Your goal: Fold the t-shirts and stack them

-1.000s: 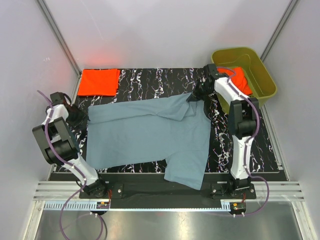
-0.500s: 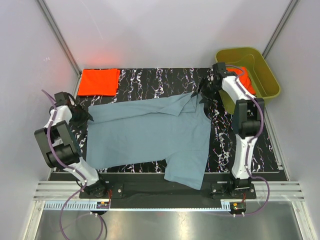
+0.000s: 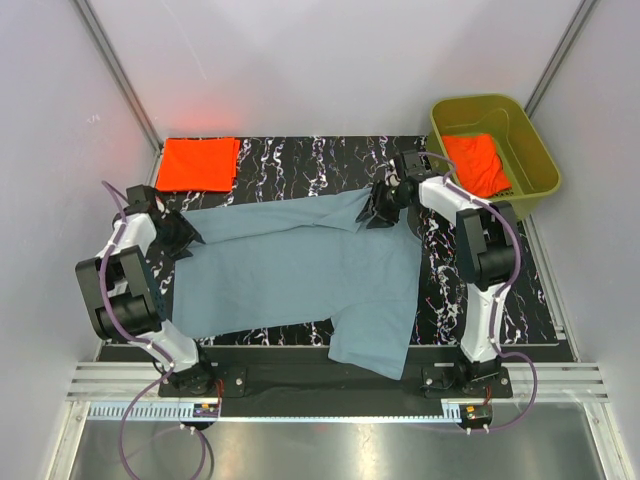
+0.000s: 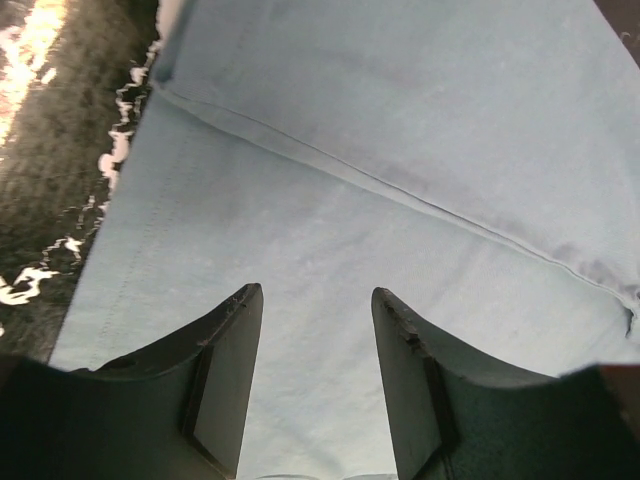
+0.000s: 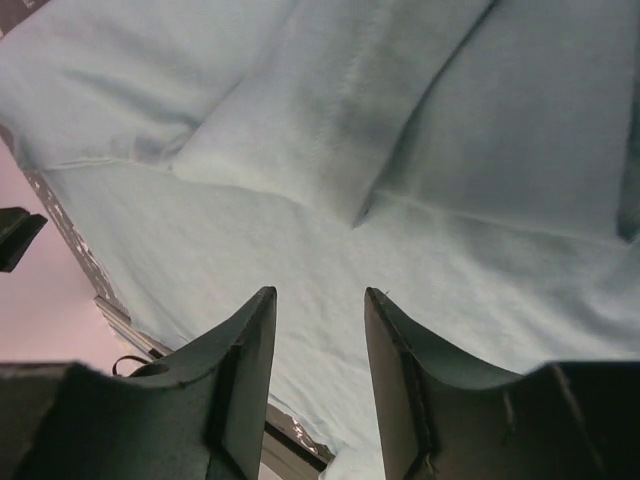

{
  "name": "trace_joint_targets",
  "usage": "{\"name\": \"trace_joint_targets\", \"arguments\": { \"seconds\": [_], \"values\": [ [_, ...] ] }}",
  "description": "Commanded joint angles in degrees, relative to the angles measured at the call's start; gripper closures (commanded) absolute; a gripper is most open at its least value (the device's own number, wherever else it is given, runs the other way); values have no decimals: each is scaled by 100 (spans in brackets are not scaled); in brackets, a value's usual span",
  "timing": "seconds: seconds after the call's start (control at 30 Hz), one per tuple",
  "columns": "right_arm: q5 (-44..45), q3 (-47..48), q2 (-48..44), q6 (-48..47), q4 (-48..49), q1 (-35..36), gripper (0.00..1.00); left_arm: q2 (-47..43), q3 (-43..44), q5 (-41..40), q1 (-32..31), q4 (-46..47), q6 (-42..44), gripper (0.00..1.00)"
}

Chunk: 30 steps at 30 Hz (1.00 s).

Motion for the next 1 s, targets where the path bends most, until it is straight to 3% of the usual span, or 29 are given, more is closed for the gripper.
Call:
{"name": "trace_joint_targets", "arguments": {
  "seconds": [0.0,0.07,0.33,0.97],
  "values": [
    [50,159,96,-56,302,-41,50,-248,103,213,-30,154,-33,47],
    [-38,194,263,-118,311,-32,46,-240,104,204,-30,154,-15,47],
    [-91,607,729,-153,355,20,47,-249,33,248,-30,154,2,47],
    [-161,853,887,251,522,143,59,-161,121,292,-30,137,20,47]
  ]
}}
